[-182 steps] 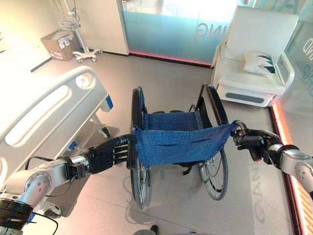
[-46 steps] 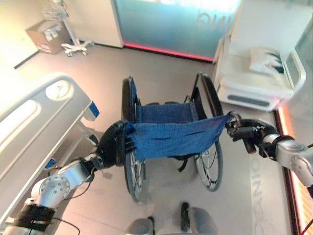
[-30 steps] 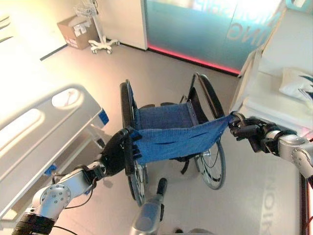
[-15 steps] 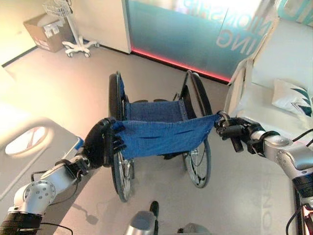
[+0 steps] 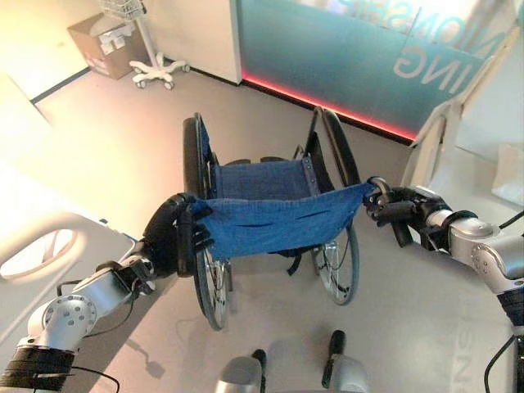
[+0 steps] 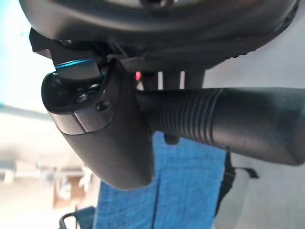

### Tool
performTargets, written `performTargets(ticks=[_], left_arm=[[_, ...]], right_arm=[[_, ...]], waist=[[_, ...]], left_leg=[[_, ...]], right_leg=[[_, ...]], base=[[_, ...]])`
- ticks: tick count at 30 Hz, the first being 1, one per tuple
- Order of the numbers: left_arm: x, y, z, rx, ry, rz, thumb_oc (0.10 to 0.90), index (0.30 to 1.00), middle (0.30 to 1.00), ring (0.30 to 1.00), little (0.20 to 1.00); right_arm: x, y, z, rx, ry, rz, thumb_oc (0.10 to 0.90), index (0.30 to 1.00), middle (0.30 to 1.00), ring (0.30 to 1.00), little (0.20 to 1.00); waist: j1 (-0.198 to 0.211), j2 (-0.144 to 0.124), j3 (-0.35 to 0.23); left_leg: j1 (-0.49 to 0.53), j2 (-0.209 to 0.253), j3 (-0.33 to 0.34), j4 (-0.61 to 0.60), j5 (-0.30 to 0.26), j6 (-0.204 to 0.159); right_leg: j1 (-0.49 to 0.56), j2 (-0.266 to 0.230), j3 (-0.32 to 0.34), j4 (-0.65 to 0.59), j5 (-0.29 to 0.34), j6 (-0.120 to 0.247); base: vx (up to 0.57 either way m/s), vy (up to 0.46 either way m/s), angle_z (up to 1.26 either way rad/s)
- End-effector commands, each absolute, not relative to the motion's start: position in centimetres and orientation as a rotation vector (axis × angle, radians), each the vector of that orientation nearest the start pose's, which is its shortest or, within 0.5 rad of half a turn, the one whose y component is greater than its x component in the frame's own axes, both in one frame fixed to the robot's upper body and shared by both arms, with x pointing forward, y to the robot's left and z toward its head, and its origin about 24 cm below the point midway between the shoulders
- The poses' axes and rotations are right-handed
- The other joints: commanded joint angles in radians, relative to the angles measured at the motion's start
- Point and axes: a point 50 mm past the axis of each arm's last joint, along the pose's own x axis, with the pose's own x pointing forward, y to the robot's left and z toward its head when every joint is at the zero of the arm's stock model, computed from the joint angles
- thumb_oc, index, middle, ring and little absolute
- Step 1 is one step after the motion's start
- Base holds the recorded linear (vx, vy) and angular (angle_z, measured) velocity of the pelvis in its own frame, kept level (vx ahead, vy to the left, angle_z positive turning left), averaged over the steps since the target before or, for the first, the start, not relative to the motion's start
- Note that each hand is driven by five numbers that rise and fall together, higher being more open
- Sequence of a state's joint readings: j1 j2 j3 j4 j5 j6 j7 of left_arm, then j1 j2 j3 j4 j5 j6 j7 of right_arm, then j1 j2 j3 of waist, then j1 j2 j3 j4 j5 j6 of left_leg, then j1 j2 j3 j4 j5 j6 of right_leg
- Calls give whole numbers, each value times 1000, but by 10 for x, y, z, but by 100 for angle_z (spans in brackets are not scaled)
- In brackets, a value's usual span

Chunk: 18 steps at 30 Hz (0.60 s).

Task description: Push the wheelchair next to the bed

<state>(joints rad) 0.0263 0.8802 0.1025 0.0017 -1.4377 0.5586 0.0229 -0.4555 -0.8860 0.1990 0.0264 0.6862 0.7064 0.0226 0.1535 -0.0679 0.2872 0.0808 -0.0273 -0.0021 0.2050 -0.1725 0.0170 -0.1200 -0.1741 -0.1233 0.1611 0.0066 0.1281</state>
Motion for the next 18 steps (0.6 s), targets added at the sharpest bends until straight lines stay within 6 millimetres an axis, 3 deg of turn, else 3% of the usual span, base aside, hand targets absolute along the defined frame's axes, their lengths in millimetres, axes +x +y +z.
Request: performTargets(ticks=[1,3,4,6,9,10,12,13,15,16,18], left_arm=[[258,255,203,-458,-74,-391,400,300,300,300,300],[256,252,204,-454,-84,-405,400,300,300,300,300],[253,251,203,-451,-94,-416,400,300,300,300,300],[251,250,200,-450,-97,-426,400,300,300,300,300],[251,250,196,-446,-92,-419,400,300,300,300,300],[251,250,195,-444,-96,-396,400,300,300,300,300],[252,252,196,-447,-104,-375,400,300,300,300,300],[253,252,200,-456,-110,-366,400,300,300,300,300],[254,253,200,-462,-115,-362,400,300,300,300,300],[255,252,197,-476,-110,-365,400,300,300,300,300],[256,250,194,-486,-103,-367,400,300,300,300,300]], right_arm=[[316,-226,191,-264,209,365,400,300,300,300,300],[318,-221,189,-282,207,373,400,300,300,300,300],[320,-216,188,-300,201,377,400,300,300,300,300],[323,-209,189,-311,192,387,400,300,300,300,300],[326,-200,190,-314,190,408,400,300,300,300,300],[326,-190,191,-324,187,431,400,300,300,300,300],[328,-183,192,-335,184,446,400,300,300,300,300],[330,-175,193,-343,179,451,400,300,300,300,300],[333,-169,193,-345,178,451,400,300,300,300,300],[338,-163,190,-340,180,449,400,300,300,300,300],[341,-159,187,-336,184,452,400,300,300,300,300]], waist=[[-42,22,-164],[-27,11,-166],[-11,2,-160],[12,-5,-146],[32,-6,-136],[53,-8,-131],[65,-6,-129],[77,5,-134],[89,3,-126],[106,25,-134],[117,33,-133]], left_leg=[[-47,53,-37,282,88,-74],[-82,60,-48,426,161,-82],[-141,40,-70,577,201,-83],[-237,-16,-86,778,212,-76],[-292,-49,-82,806,190,-64],[-295,-75,-73,707,157,-52],[-273,-83,-64,577,148,-49],[-261,-75,-55,383,166,-56],[-246,-80,-40,294,186,-60],[-263,-83,5,84,231,-78],[-268,-86,76,-20,268,-79]], right_leg=[[51,49,-38,-17,9,-11],[74,77,-60,-17,-15,-53],[98,101,-61,-17,-35,-82],[129,130,-57,-8,-61,-109],[160,151,-64,-15,-65,-114],[184,162,-74,-32,-65,-105],[200,171,-80,-44,-68,-98],[221,192,-92,-57,-83,-97],[249,194,-92,-77,-91,-95],[291,234,-110,-97,-113,-98],[332,251,-118,-106,-131,-99]], base=[[348,-358,26],[340,-360,6],[296,-314,-15],[347,-335,-14],[241,-153,8],[339,-133,44],[355,-86,37],[344,-62,23],[332,-60,10],[451,-92,-30],[422,-103,-51]])
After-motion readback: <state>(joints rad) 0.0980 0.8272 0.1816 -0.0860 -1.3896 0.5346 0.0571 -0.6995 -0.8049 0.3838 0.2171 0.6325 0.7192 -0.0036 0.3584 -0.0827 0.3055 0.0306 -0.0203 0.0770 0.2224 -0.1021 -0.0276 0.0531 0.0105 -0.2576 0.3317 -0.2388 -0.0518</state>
